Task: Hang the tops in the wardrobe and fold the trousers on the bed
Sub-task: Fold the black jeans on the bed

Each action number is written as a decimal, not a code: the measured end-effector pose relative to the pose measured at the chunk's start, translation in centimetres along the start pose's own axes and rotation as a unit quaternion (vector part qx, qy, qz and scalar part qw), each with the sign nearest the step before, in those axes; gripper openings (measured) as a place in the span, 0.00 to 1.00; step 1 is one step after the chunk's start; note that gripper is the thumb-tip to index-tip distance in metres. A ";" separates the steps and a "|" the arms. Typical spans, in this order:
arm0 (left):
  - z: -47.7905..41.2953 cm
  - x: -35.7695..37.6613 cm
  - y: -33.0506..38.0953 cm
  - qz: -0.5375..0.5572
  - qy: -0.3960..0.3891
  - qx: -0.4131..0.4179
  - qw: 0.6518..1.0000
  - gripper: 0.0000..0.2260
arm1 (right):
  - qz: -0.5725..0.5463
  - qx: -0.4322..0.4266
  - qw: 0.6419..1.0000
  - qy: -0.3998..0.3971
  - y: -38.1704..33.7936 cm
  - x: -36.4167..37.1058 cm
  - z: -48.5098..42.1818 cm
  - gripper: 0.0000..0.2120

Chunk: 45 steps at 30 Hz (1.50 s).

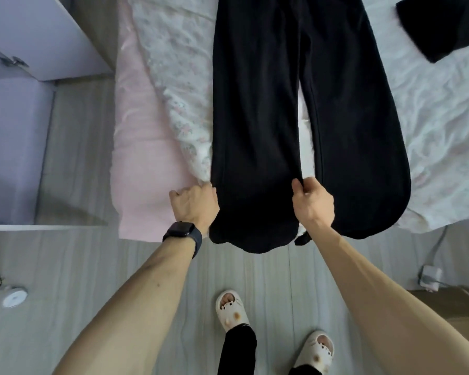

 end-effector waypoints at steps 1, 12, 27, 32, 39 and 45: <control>0.1 -0.2 -0.1 -0.001 -0.021 0.008 1.000 0.13 | 0.000 0.022 1.000 -0.006 0.2 -0.2 0.1 0.18; 2.3 -0.7 3.7 0.066 0.030 -0.096 0.993 0.19 | 0.071 -0.033 0.987 -0.141 -0.9 -5.5 -2.9 0.07; 1.1 -2.8 37.5 0.239 0.000 -0.096 0.966 0.26 | 0.144 -0.122 0.964 -0.189 -1.1 -21.6 -21.2 0.23; -3.3 -2.2 43.4 0.294 -0.122 -0.245 0.916 0.33 | 0.125 -0.089 0.953 -0.260 -4.4 -21.8 -25.0 0.27; -7.0 -1.4 46.7 0.253 -0.182 -0.283 0.907 0.36 | 0.088 -0.019 0.940 -0.328 -6.2 -21.6 -29.0 0.14; -3.7 -2.2 44.8 0.214 -0.195 -0.228 0.929 0.25 | 0.174 -0.057 0.932 -0.312 -7.2 -21.6 -28.4 0.16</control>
Point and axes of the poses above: each hand's wrist, its own z-axis away from the middle knuckle, its own x-axis out of the palm, y = z × x, the point moved 1 cm from there along -z, towards the middle knuckle, and after that the axes turned 12 degrees about x, right-handed, at the moved point
